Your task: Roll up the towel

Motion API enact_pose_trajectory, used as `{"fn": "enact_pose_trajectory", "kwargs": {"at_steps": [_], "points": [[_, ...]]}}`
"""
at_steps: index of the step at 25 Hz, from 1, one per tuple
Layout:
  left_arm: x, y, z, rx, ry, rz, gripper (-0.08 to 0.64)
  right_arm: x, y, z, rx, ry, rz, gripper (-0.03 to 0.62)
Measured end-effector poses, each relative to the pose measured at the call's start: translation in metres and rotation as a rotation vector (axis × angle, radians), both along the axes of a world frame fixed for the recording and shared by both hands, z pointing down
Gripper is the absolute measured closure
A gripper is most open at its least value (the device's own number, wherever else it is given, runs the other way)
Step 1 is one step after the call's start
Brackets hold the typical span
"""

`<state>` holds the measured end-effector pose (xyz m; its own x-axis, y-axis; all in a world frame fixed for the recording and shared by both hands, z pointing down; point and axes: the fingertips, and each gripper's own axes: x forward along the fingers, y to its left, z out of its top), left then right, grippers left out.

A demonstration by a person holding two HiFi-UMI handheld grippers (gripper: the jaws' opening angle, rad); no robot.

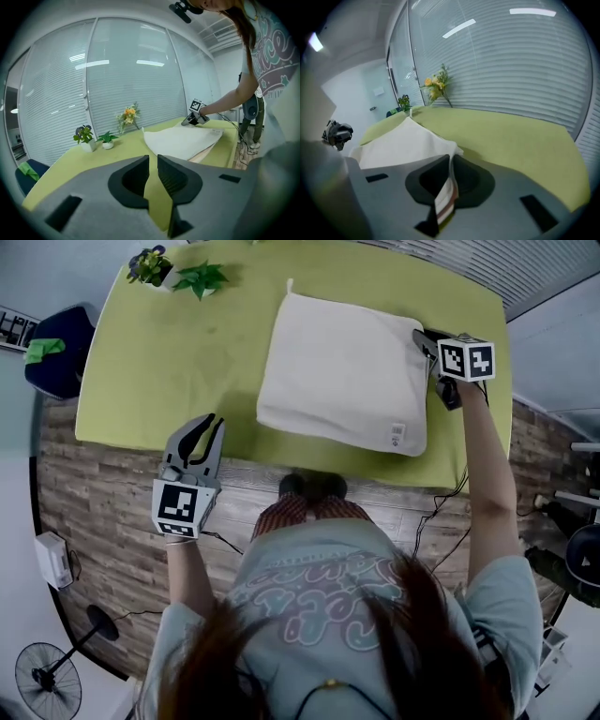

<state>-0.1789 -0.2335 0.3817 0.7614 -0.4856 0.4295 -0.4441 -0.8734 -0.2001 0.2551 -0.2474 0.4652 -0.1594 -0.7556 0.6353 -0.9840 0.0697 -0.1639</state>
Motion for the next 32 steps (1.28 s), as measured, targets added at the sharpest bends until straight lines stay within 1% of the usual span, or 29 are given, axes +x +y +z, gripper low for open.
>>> {"fn": "enact_pose_trajectory", "kwargs": {"at_steps": [2, 3, 5, 6, 8, 10, 12, 14, 16, 18, 20, 21, 22, 23, 24, 25, 26, 28, 29, 31, 32], "points": [[-0.001, -0.002, -0.003, 0.009, 0.005, 0.013, 0.532, -0.01, 0.001, -0.019, 0.055, 0.042, 0.012, 0.561], [-0.002, -0.003, -0.005, 0.015, 0.009, 0.021, 0.532, -0.02, 0.001, -0.033, 0.094, 0.072, 0.002, 0.561], [-0.002, -0.006, -0.009, 0.022, 0.021, 0.039, 0.532, -0.054, 0.004, -0.065, 0.184, 0.125, -0.049, 0.564], [-0.003, -0.007, -0.011, 0.025, 0.026, 0.049, 0.532, -0.077, 0.006, -0.082, 0.231, 0.14, -0.086, 0.565], [-0.004, -0.012, -0.014, 0.033, 0.035, 0.07, 0.532, -0.133, 0.01, -0.112, 0.31, 0.141, -0.166, 0.565], [-0.005, -0.016, -0.016, 0.042, 0.043, 0.087, 0.532, -0.192, 0.014, -0.127, 0.356, 0.12, -0.248, 0.565], [-0.007, -0.019, -0.017, 0.044, 0.054, 0.103, 0.532, -0.248, 0.017, -0.127, 0.37, 0.116, -0.333, 0.563], [-0.008, -0.019, -0.016, 0.042, 0.06, 0.128, 0.532, -0.297, 0.021, -0.116, 0.36, 0.159, -0.416, 0.563], [-0.01, -0.018, -0.015, 0.045, 0.055, 0.157, 0.532, -0.337, 0.025, -0.1, 0.34, 0.211, -0.489, 0.563], [-0.012, -0.018, -0.015, 0.047, 0.054, 0.181, 0.532, -0.364, 0.03, -0.083, 0.313, 0.242, -0.54, 0.563], [-0.014, -0.016, -0.015, 0.037, 0.065, 0.205, 0.532, -0.377, 0.033, -0.064, 0.277, 0.261, -0.547, 0.562], [-0.016, -0.016, -0.014, 0.029, 0.072, 0.215, 0.532, -0.379, 0.034, -0.055, 0.257, 0.252, -0.539, 0.56], [-0.018, -0.015, -0.014, 0.022, 0.08, 0.223, 0.532, -0.383, 0.037, -0.047, 0.236, 0.219, -0.53, 0.553], [-0.019, -0.015, -0.013, 0.014, 0.087, 0.229, 0.532, -0.389, 0.039, -0.038, 0.209, 0.163, -0.526, 0.522], [-0.02, -0.015, -0.013, 0.008, 0.097, 0.237, 0.532, -0.396, 0.043, -0.031, 0.185, 0.097, -0.527, 0.444], [-0.019, -0.016, -0.014, 0.006, 0.107, 0.247, 0.532, -0.403, 0.045, -0.027, 0.171, 0.04, -0.529, 0.396], [-0.015, -0.017, -0.017, 0.01, 0.118, 0.261, 0.532, -0.408, 0.047, -0.026, 0.171, 0.001, -0.529, 0.386], [0.002, -0.023, -0.028, 0.04, 0.14, 0.292, 0.532, -0.411, 0.052, -0.036, 0.194, -0.061, -0.521, 0.364], [0.015, -0.027, -0.036, 0.059, 0.155, 0.307, 0.532, -0.408, 0.056, -0.048, 0.22, -0.101, -0.508, 0.362], [0.045, -0.037, -0.052, 0.082, 0.186, 0.327, 0.532, -0.394, 0.064, -0.084, 0.304, -0.164, -0.456, 0.364], [0.062, -0.042, -0.058, 0.087, 0.196, 0.336, 0.532, -0.379, 0.069, -0.102, 0.348, -0.159, -0.417, 0.365]]}}
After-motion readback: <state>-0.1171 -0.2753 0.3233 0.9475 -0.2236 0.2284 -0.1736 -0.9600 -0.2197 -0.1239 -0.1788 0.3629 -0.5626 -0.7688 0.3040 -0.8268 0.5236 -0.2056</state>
